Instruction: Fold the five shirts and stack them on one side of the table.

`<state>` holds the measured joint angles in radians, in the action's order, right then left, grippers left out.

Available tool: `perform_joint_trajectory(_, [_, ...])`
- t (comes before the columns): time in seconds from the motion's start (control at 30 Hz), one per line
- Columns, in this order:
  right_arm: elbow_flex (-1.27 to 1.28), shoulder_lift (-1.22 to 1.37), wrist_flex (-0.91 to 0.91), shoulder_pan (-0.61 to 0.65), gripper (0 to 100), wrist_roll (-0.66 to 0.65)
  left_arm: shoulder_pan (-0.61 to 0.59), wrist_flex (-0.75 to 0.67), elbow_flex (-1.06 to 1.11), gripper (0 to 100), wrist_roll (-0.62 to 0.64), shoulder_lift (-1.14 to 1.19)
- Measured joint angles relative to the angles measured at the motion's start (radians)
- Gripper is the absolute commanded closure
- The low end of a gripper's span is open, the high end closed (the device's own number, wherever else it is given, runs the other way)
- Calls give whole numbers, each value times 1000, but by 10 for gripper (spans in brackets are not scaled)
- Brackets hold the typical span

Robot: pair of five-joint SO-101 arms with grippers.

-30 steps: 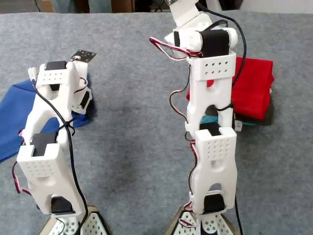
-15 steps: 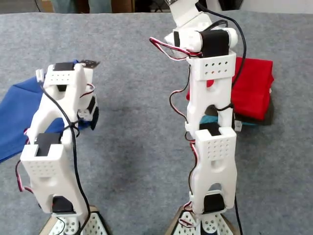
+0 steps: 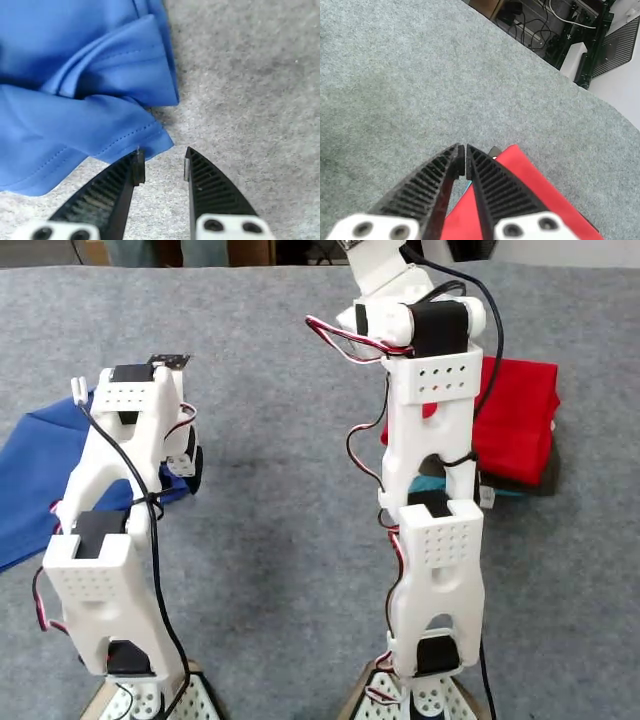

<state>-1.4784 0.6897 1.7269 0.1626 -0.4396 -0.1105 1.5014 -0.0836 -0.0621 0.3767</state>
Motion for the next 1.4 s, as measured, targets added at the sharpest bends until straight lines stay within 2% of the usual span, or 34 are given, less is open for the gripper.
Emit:
perform_joint_trajectory(0.2, [0, 0, 0, 0, 983, 0, 2, -94, 12, 844, 2, 0])
perform_joint_trajectory(0.53, [0, 0, 0, 0, 983, 0, 2, -224, 178, 848, 2, -2])
perform_joint_trajectory(0.73, [0, 0, 0, 0, 983, 0, -31, -227, 192, 850, 3, -3])
perform_joint_trajectory(0.87, [0, 0, 0, 0, 983, 0, -48, -229, 193, 971, 3, -3])
perform_joint_trajectory(1.13, [0, 0, 0, 0, 983, 0, -71, -227, 193, 971, 3, -3])
perform_joint_trajectory(1.27, [0, 20, 0, 26, 983, 0, -144, -140, 129, 971, 3, -37])
perform_joint_trajectory(1.4, [0, 92, -31, 91, 983, 2, -321, -66, -52, 971, 2, -149])
